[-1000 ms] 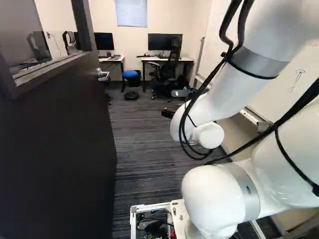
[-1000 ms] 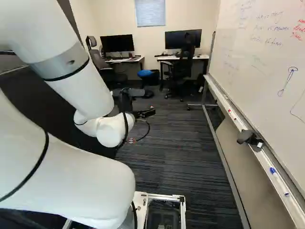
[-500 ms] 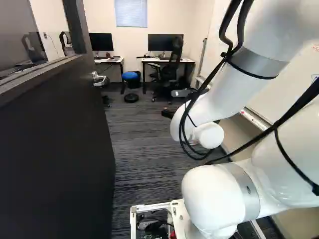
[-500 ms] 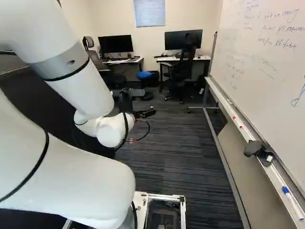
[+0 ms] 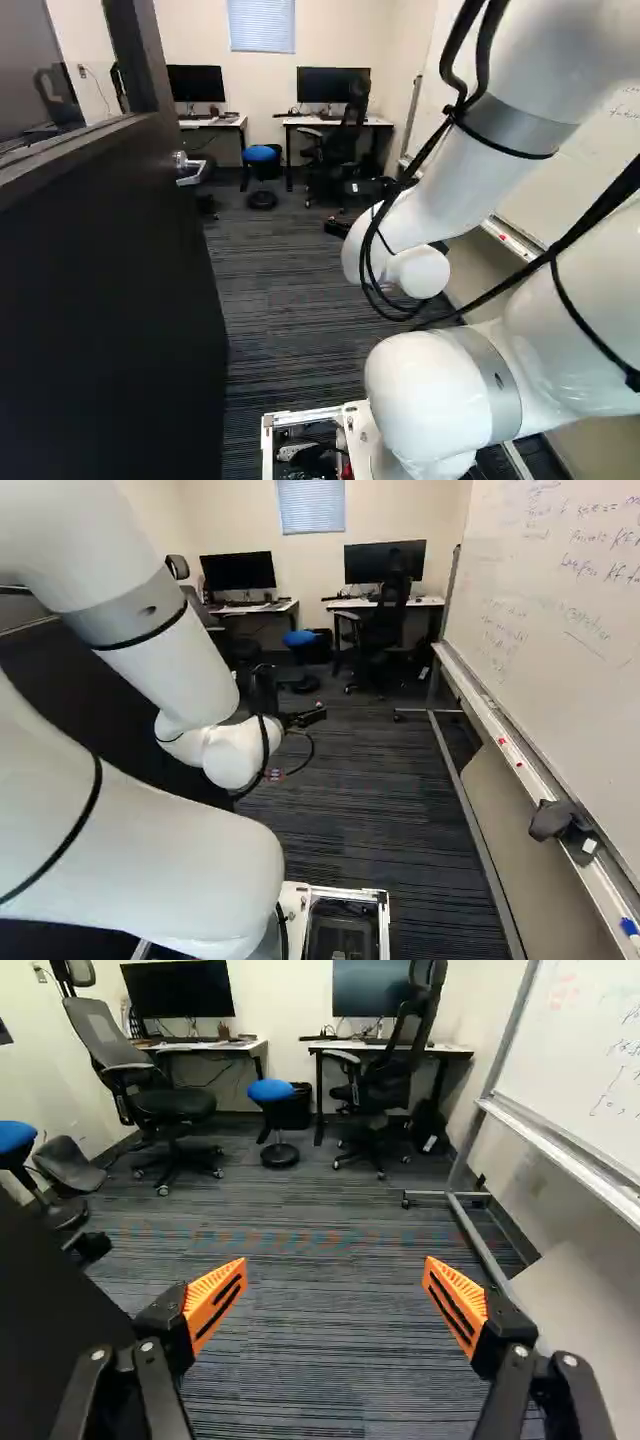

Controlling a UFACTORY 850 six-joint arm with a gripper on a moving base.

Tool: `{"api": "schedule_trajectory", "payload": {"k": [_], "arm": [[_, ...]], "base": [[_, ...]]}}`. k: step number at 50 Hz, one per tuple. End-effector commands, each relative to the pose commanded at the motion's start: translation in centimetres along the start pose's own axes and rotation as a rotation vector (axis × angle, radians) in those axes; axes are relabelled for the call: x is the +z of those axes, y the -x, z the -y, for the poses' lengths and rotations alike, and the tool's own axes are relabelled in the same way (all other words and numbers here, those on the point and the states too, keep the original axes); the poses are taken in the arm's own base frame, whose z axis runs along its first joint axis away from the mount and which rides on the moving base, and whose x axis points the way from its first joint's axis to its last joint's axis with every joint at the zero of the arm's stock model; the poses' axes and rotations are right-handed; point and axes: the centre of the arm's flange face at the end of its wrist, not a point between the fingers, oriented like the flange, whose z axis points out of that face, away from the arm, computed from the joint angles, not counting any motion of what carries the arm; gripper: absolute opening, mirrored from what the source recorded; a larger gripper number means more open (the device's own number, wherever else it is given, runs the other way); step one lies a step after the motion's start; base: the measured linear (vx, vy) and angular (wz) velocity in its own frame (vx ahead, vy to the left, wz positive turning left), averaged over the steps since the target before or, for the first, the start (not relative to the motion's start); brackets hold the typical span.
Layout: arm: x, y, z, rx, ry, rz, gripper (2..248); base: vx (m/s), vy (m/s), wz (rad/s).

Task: Open the door and move inside

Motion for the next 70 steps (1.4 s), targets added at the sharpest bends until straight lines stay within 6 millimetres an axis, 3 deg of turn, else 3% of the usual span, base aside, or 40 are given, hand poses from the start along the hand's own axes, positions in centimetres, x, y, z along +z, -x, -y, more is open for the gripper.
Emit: {"api": "schedule_trajectory", "payload": {"k": [70], "arm": [[0.00, 0.00, 0.00, 0.000, 0.000, 0.000, 247]], "base": [[0.183, 0.001, -0.013]]}}
